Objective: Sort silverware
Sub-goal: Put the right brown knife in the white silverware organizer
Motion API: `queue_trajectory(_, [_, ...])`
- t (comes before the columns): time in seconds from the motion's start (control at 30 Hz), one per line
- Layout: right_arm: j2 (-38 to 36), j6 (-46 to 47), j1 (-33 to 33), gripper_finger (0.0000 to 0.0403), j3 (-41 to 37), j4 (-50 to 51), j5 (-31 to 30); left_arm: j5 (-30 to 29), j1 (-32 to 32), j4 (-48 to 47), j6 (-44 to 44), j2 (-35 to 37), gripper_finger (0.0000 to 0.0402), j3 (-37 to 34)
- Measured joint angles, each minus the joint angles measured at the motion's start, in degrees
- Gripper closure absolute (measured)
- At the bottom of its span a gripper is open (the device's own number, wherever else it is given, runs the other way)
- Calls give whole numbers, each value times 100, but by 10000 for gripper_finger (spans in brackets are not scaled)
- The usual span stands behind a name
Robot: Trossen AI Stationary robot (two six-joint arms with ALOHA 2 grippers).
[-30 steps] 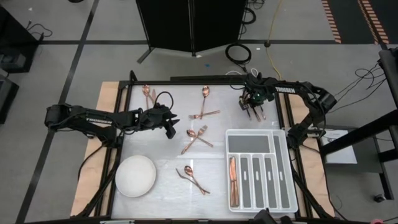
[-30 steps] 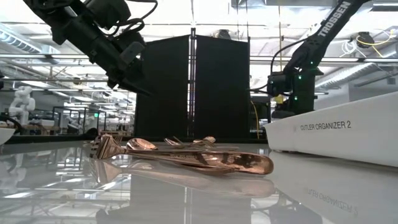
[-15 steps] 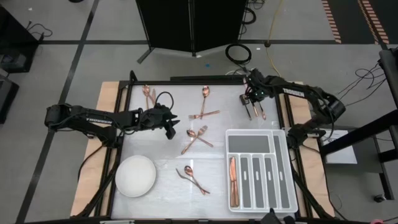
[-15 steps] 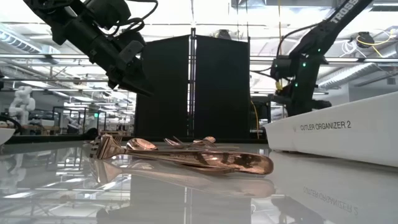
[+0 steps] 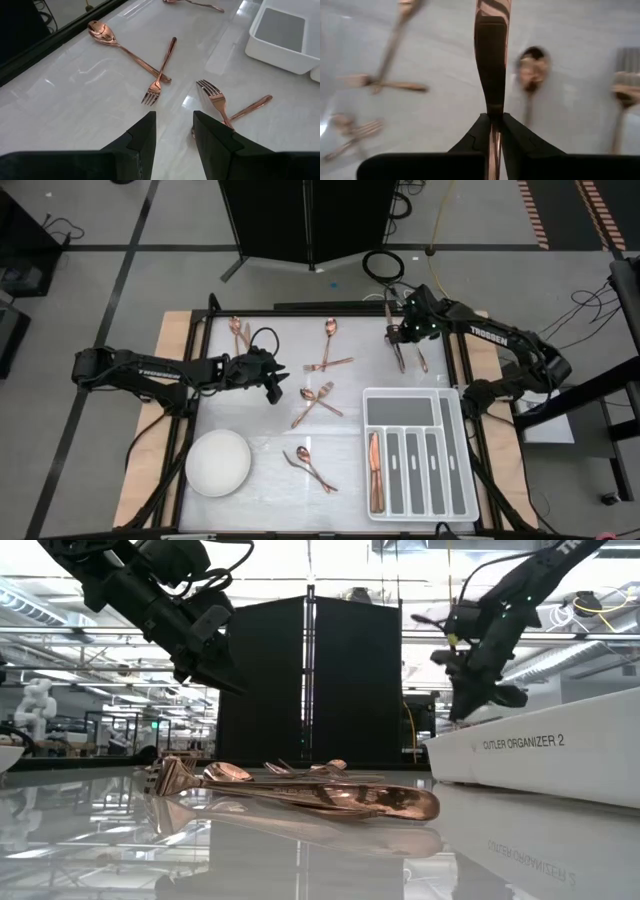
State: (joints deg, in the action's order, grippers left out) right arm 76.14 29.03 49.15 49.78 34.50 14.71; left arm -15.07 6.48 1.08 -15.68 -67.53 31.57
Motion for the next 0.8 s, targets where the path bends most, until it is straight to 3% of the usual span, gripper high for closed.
queue_trajectory(0.33, [-589,840,-1051,387,7,165,171,28,-2,0,127,2,272,0])
queue_trajectory(0.8, [-630,3056,-4008,387,9,-79,-1083,35,0,64,269,2,272,0])
